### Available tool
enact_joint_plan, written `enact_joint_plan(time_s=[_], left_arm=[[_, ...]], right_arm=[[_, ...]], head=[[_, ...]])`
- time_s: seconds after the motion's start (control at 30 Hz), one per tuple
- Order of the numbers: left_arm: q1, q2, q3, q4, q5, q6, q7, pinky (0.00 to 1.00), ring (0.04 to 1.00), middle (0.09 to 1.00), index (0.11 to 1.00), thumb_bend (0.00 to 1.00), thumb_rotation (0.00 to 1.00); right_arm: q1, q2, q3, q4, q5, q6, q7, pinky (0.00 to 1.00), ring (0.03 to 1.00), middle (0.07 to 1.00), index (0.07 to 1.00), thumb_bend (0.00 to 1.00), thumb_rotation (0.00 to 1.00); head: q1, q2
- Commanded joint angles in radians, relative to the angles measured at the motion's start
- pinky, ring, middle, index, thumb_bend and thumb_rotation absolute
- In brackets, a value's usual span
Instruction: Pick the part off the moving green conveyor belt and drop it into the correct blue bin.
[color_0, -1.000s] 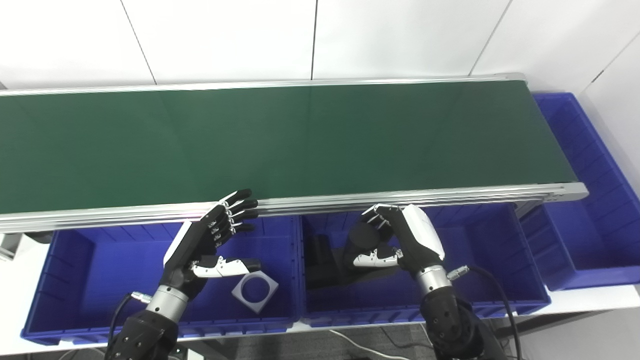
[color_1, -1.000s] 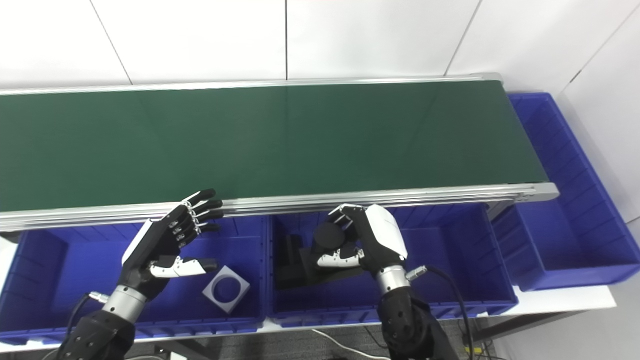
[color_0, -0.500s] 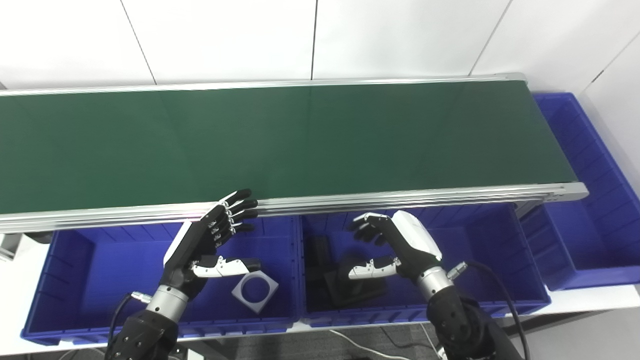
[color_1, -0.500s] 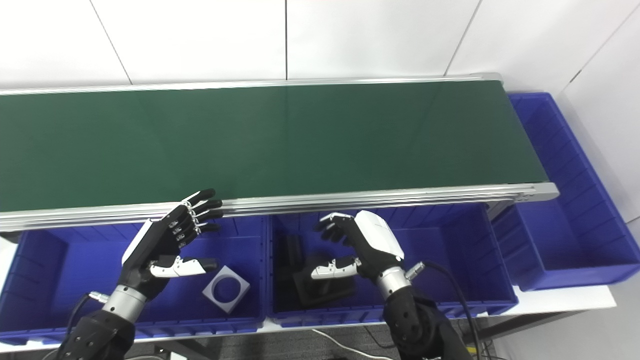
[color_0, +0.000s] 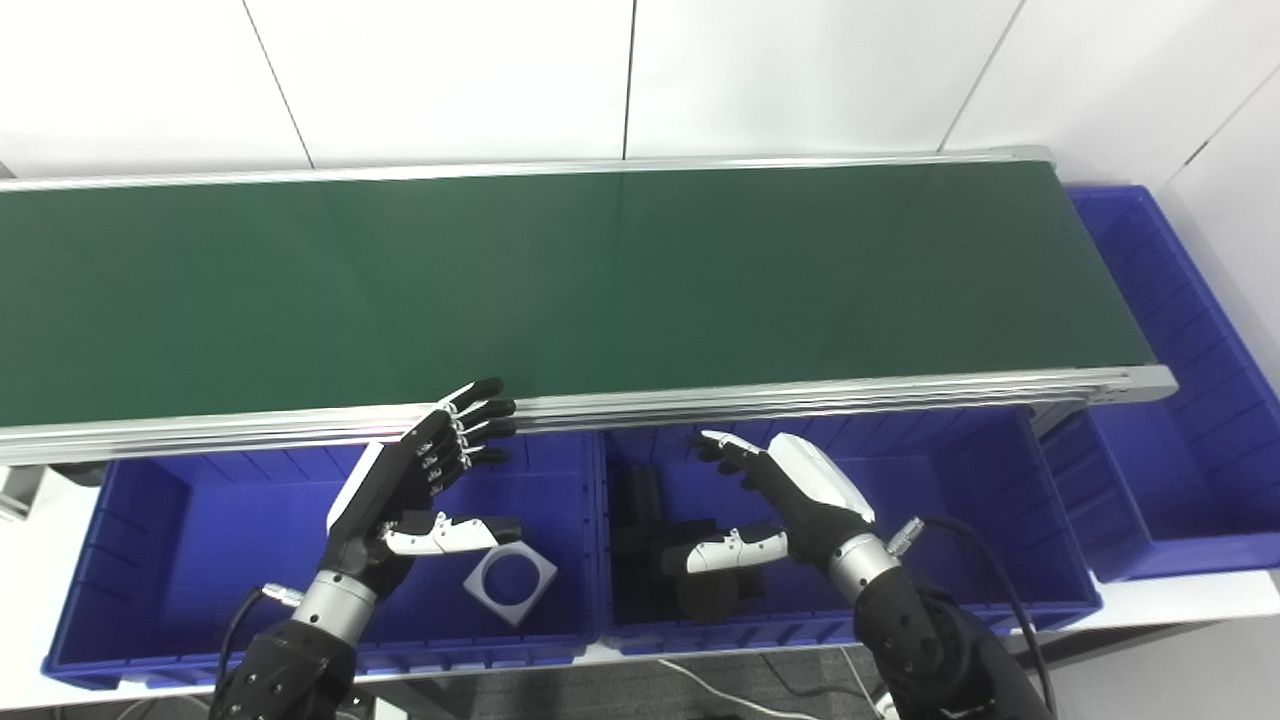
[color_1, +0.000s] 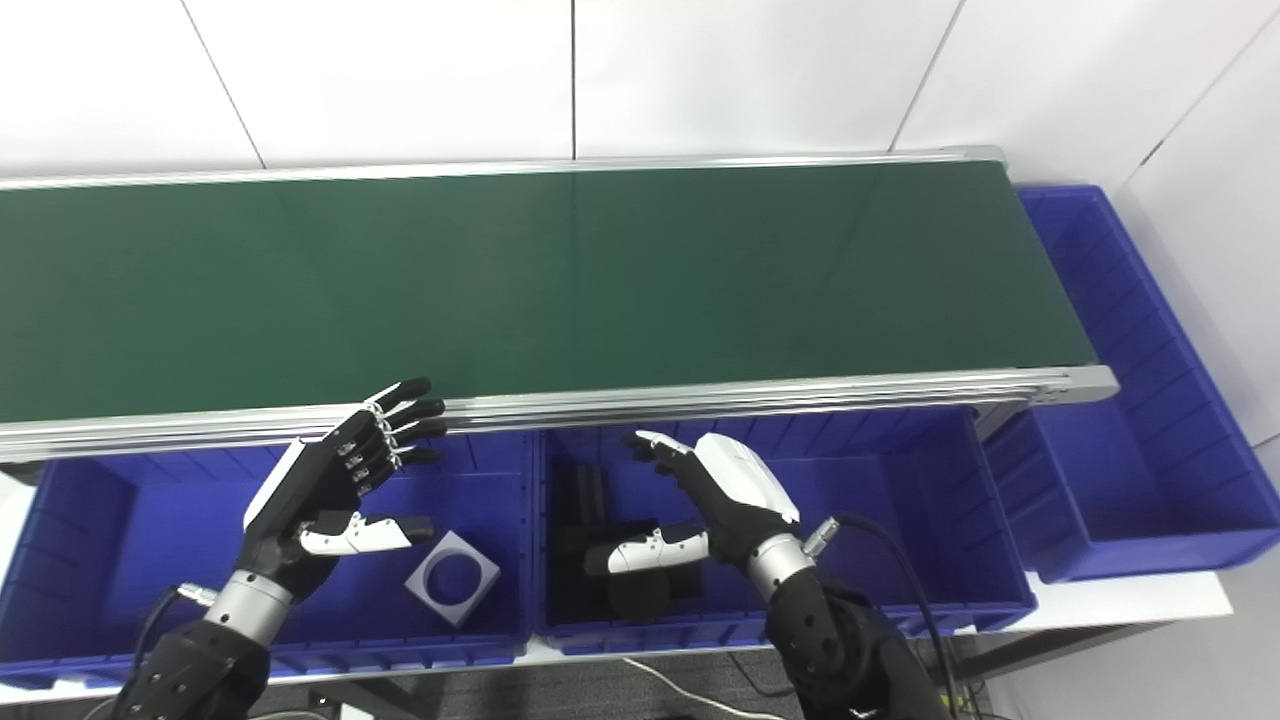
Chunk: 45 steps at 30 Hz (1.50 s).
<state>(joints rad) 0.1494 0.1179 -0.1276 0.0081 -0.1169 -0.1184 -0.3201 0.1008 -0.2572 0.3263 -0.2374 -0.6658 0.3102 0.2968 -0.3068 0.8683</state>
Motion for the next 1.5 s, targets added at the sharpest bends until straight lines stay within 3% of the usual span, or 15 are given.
enact_joint_plan(time_s=[0.0, 0.1, 0.2, 0.37, 0.47, 0.67, 0.77, 1.03, 1.23, 1.47], left_arm=[[-0.013, 0.000, 0.002, -0.024, -0.008, -0.020, 0.003, 0.72, 0.798, 0.829, 0.864, 1.00, 0.20], [-0.012, -0.001, 0.001, -0.021, -0.001, -0.025, 0.007, 0.72, 0.793, 0.828, 0.863, 1.00, 0.20], [-0.011, -0.001, 0.002, -0.014, -0.004, -0.030, 0.004, 0.71, 0.781, 0.826, 0.862, 1.00, 0.20], [-0.011, -0.002, -0.002, 0.003, -0.004, -0.049, -0.001, 0.72, 0.786, 0.827, 0.866, 1.00, 0.20], [-0.012, -0.004, -0.005, 0.018, -0.001, -0.063, 0.000, 0.73, 0.793, 0.829, 0.865, 1.00, 0.20], [-0.015, -0.008, -0.012, 0.052, -0.001, -0.092, -0.003, 0.74, 0.803, 0.830, 0.866, 1.00, 0.20], [-0.016, -0.012, -0.016, 0.067, -0.004, -0.104, -0.003, 0.74, 0.807, 0.831, 0.864, 1.00, 0.20], [-0.014, -0.027, -0.021, 0.090, 0.004, -0.118, 0.003, 0.76, 0.809, 0.832, 0.867, 1.00, 0.20], [-0.011, -0.035, -0.022, 0.099, 0.013, -0.130, 0.005, 0.75, 0.814, 0.841, 0.873, 1.00, 0.20], [-0.010, -0.042, -0.022, 0.105, 0.015, -0.140, 0.009, 0.75, 0.809, 0.846, 0.873, 1.00, 0.19]], right_arm=[[-0.004, 0.001, -0.011, -0.046, 0.009, 0.005, -0.007, 0.76, 0.845, 0.880, 0.908, 0.99, 0.57], [0.013, 0.014, -0.023, -0.074, 0.026, -0.009, -0.027, 0.75, 0.838, 0.870, 0.907, 0.99, 0.64], [0.032, 0.038, -0.036, -0.116, 0.038, -0.022, -0.054, 0.68, 0.785, 0.827, 0.882, 0.93, 0.77], [0.054, 0.085, -0.054, -0.153, 0.093, -0.103, -0.135, 0.67, 0.762, 0.796, 0.844, 0.86, 0.82], [0.062, 0.116, -0.064, -0.168, 0.155, -0.144, -0.166, 0.69, 0.753, 0.768, 0.813, 0.77, 0.76], [0.058, 0.152, -0.077, -0.158, 0.264, -0.214, -0.188, 0.70, 0.755, 0.767, 0.802, 0.75, 0.75], [0.055, 0.173, -0.088, -0.139, 0.328, -0.254, -0.197, 0.69, 0.744, 0.766, 0.792, 0.73, 0.66], [0.052, 0.216, -0.085, 0.007, 0.395, -0.388, -0.245, 0.73, 0.794, 0.817, 0.849, 0.72, 0.61], [0.038, 0.211, -0.091, 0.147, 0.438, -0.494, -0.248, 0.80, 0.858, 0.871, 0.903, 0.73, 0.60], [0.032, 0.185, -0.086, 0.218, 0.487, -0.532, -0.210, 0.85, 0.896, 0.912, 0.933, 0.80, 0.62]], head=[[0.003, -0.001], [0.011, -0.011], [0.017, -0.020], [0.034, -0.042], [0.041, -0.056], [0.065, -0.094], [0.075, -0.105], [0.106, -0.137], [0.127, -0.152], [0.139, -0.158]])
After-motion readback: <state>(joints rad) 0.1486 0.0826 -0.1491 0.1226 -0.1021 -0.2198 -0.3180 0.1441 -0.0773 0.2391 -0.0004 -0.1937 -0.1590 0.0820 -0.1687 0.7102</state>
